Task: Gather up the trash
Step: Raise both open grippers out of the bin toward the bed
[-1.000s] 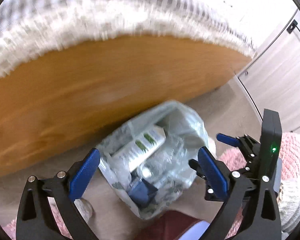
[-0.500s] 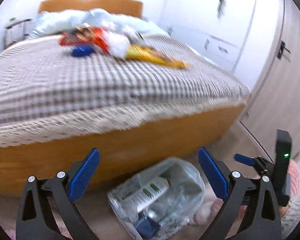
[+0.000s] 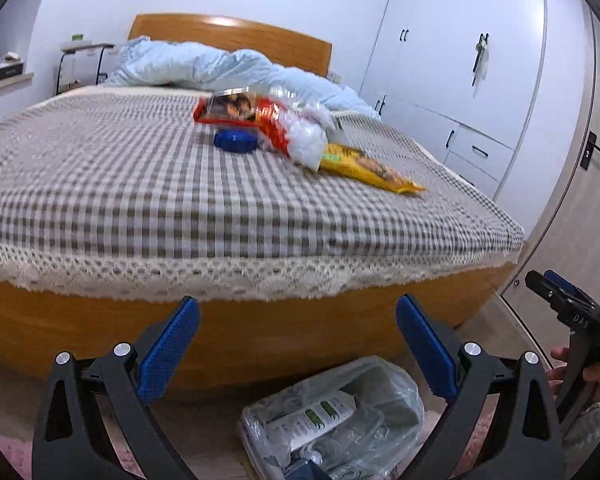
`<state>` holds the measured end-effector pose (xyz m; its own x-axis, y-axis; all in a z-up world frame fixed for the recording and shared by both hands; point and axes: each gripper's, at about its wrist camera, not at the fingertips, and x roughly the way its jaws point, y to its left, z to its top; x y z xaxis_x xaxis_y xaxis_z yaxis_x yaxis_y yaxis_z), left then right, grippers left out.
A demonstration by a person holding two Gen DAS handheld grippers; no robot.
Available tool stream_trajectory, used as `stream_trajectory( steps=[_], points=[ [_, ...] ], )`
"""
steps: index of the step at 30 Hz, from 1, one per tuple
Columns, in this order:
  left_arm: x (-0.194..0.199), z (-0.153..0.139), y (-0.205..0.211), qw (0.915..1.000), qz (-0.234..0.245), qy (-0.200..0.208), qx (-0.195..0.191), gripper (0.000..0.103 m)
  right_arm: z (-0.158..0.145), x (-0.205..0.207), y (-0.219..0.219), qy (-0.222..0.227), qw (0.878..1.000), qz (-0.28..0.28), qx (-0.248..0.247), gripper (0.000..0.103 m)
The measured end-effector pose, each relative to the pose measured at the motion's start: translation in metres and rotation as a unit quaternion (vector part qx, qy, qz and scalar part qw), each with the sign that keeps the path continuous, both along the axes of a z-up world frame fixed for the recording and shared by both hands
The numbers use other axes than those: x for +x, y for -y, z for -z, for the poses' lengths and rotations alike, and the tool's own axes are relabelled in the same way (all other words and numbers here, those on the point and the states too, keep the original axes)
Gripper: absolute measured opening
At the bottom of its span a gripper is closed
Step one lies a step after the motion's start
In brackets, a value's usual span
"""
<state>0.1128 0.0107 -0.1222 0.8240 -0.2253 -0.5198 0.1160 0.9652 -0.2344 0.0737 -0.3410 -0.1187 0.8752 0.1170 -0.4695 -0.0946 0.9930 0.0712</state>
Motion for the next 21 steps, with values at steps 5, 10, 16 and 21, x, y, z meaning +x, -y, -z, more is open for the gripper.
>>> stream_trajectory(
  steps=[5, 10, 16, 21],
  points=[
    [-0.005, -0.017, 0.011, 0.9992, 0.008, 0.034, 0.021, 0.095, 0.001, 0.005, -0.005, 0.005, 1.0, -0.011, 0.013, 0.095],
    [-0.001, -0.038, 0.021, 0.9988, 0.02, 0.044, -0.004, 0.095, -0.008, 0.007, -0.025, 0.016, 0.999, -0.037, 0.005, 0.095],
    [-0.003, -0.052, 0.03, 0.9968, 0.017, 0.078, 0.006, 0.095, -0.02, 0.012, -0.042, 0.034, 0.997, -0.063, 0.005, 0.095],
    [-0.001, -0.041, 0.029, 0.9949, 0.006, 0.094, 0.037, 0.095, -0.02, 0.027, -0.046, 0.048, 0.997, -0.057, 0.02, 0.095]
  ],
)
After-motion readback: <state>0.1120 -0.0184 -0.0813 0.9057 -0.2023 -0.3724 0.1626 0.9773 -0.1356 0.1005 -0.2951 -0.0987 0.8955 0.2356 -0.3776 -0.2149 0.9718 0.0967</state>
